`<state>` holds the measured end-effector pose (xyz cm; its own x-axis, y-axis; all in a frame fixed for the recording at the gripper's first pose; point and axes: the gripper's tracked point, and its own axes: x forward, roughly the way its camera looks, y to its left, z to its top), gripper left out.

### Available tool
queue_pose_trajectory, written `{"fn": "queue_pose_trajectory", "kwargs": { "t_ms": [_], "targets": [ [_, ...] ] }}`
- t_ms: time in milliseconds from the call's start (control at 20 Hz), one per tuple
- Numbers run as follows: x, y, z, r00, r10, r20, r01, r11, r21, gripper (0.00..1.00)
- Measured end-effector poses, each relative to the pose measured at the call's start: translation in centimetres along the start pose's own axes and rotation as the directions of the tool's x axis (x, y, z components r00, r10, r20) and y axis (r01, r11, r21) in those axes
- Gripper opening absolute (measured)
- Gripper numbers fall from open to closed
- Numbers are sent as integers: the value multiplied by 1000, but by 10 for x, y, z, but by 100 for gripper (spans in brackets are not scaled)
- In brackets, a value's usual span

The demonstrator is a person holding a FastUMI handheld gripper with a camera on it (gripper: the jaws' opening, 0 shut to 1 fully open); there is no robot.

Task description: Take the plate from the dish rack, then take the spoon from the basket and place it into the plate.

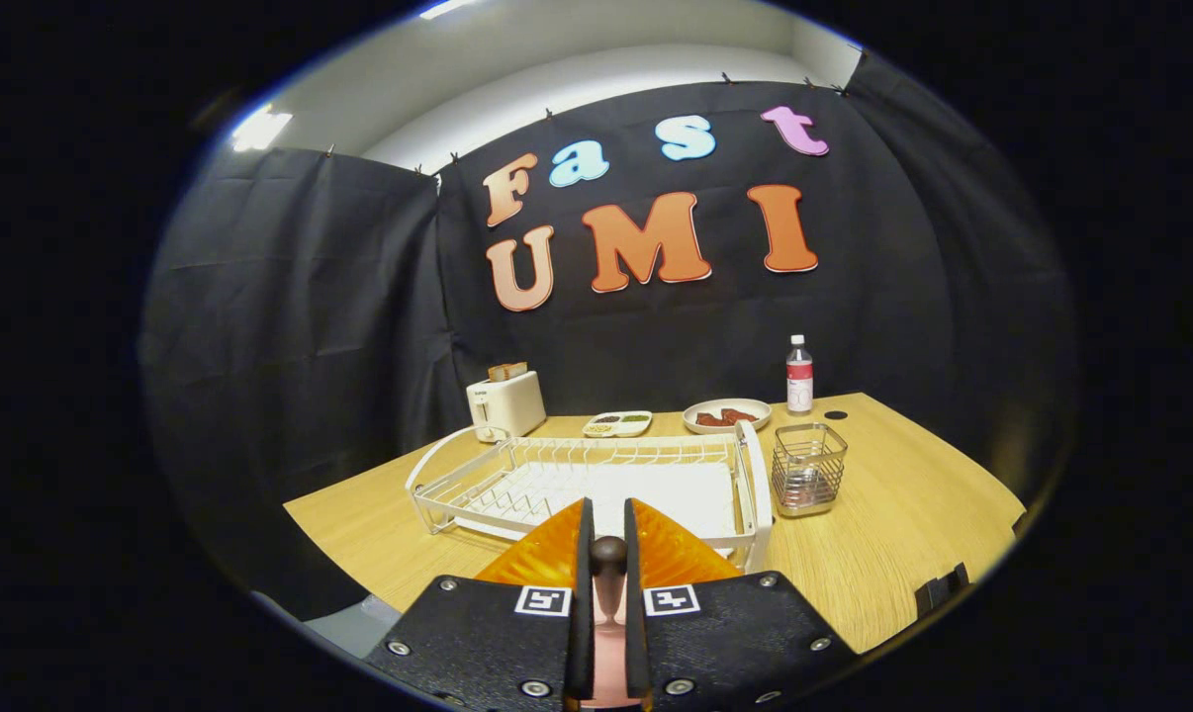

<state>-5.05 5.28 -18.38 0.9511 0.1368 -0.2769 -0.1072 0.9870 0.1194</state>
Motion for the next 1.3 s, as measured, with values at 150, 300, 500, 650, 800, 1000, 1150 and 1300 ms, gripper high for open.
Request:
{"fn": "queue_pose_trajectory", "kwargs": {
  "t_ms": [150, 300, 500, 650, 800, 1000, 1150, 1300],
  "targets": [
    [-6, -16, -20, 999, -17, -46, 19, 998, 55, 13],
    [-5, -35, -37, 993, -76, -91, 81, 995, 53, 16],
    [-6, -34, -19, 995, -94, -45, 96, 995, 42, 42],
    [-8, -33, -2, 994, -112, 5, 112, 994, 16, 57],
    [-11, -33, 22, 988, -138, 65, 139, 990, -1, 66],
    [-15, -29, 46, 980, -151, 128, 152, 988, 1, 76],
    [-13, -24, 63, 977, -149, 154, 152, 988, -6, 80],
    [-8, -16, 80, 973, -144, 180, 150, 988, -19, 83]
  ]
}}
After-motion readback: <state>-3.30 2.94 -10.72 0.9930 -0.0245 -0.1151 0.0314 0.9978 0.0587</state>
